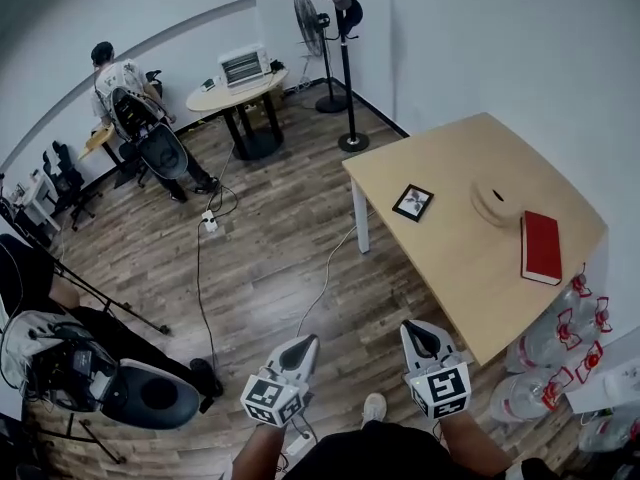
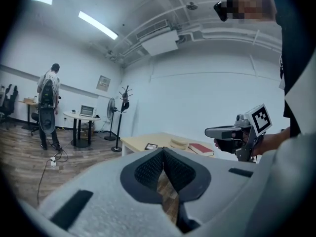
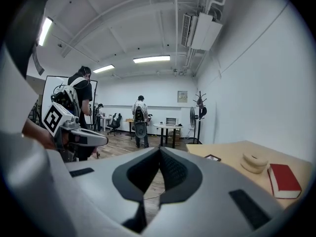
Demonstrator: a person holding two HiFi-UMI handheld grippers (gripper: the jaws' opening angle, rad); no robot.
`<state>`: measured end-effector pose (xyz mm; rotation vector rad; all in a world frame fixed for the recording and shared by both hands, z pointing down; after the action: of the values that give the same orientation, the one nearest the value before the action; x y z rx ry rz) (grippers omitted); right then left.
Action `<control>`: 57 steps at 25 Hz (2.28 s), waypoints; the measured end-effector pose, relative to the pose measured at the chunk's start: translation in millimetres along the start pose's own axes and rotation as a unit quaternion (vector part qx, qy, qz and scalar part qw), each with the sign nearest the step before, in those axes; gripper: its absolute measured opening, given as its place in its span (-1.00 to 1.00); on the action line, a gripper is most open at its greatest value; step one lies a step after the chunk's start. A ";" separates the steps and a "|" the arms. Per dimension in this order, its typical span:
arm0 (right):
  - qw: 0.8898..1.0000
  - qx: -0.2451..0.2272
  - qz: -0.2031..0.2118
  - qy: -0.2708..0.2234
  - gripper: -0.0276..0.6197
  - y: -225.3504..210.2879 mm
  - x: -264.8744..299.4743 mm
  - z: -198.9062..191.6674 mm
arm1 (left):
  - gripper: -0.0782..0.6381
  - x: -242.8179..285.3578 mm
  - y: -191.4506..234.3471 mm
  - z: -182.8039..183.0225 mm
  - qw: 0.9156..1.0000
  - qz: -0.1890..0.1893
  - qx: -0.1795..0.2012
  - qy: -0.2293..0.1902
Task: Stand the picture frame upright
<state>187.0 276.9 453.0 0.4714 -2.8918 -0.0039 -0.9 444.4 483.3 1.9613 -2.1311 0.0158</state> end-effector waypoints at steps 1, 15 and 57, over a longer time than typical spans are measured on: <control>1.000 -0.001 0.003 0.000 -0.89 -7.1 5.9 0.2 | -0.79 8.1 3.2 1.6 1.000 0.002 -0.002 0.001; 1.000 0.020 -0.001 -0.002 -0.89 -81.1 58.5 2.3 | -0.79 92.3 30.2 14.2 1.000 -0.007 -0.003 0.028; 0.980 0.075 -0.185 -0.004 -0.89 -245.3 307.1 27.9 | -0.79 374.4 231.8 80.4 0.987 -0.137 0.048 0.071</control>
<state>-26.3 -53.2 480.2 1.0315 -2.7767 0.1539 -267.5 85.9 511.2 2.2195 -1.7897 0.2074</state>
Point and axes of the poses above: the fingertips, and each gripper's own axes: x forward along the fingers, y to its left, z out of its top, the point moved 7 cm from there along -x, backward along the fingers, and after that the axes turned 1 degree about z, right-handed, at the moved point
